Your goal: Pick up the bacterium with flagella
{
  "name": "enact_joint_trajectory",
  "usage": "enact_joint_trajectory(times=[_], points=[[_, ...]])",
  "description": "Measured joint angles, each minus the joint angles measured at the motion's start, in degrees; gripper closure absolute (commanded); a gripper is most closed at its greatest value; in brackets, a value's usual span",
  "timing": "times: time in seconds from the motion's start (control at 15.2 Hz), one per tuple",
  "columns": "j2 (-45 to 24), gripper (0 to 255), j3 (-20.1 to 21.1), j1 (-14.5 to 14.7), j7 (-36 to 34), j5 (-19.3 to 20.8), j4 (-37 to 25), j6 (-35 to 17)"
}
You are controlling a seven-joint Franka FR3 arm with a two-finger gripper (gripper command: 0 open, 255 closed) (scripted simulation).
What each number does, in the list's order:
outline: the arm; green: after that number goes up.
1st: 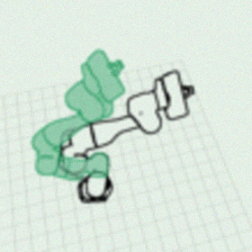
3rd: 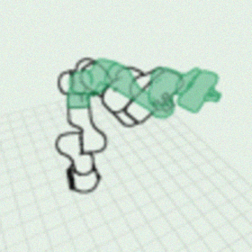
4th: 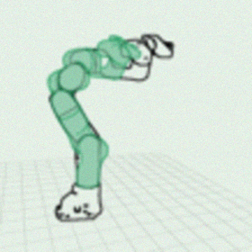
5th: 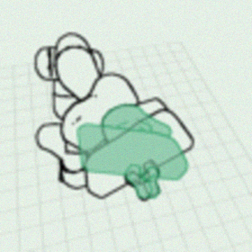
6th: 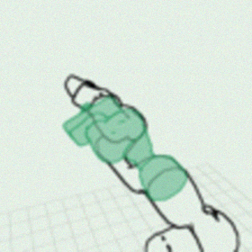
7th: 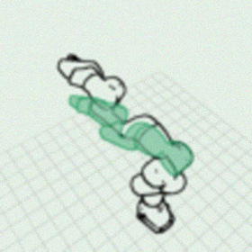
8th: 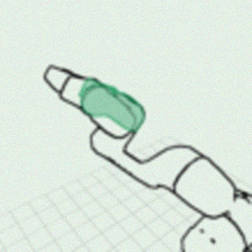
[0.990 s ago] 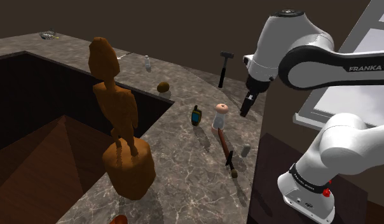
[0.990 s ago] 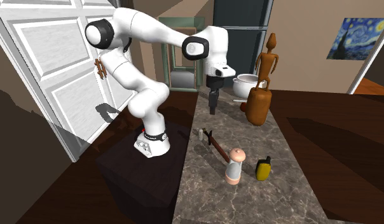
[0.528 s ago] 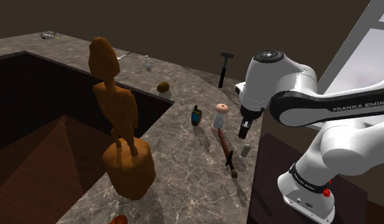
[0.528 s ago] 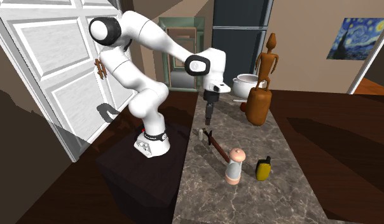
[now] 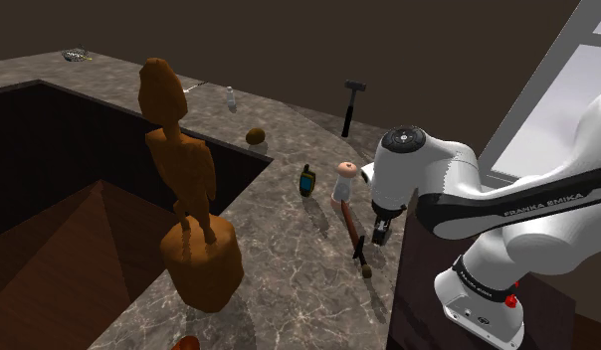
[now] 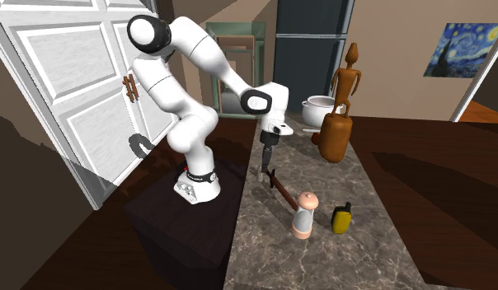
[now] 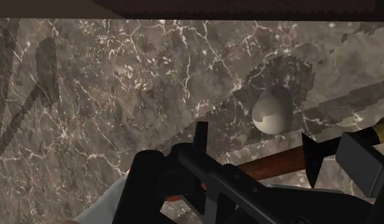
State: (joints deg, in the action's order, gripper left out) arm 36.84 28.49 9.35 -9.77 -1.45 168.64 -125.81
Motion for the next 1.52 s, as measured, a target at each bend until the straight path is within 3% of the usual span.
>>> enact_joint_trajectory(times=[0.26,0.33,0.99,1.52], points=[[-3.6,0,1.4,-1.2,-1.4,0.7,1.0,-4.4],[-3.9,255,1.5,-1.3,-1.5,0.8,1.1,-4.9],[-4.2,255,1.7,-1.4,-1.7,0.8,1.2,-5.4],[1.7,255,-0.8,0.2,0.9,0.0,-1.0,2.5]])
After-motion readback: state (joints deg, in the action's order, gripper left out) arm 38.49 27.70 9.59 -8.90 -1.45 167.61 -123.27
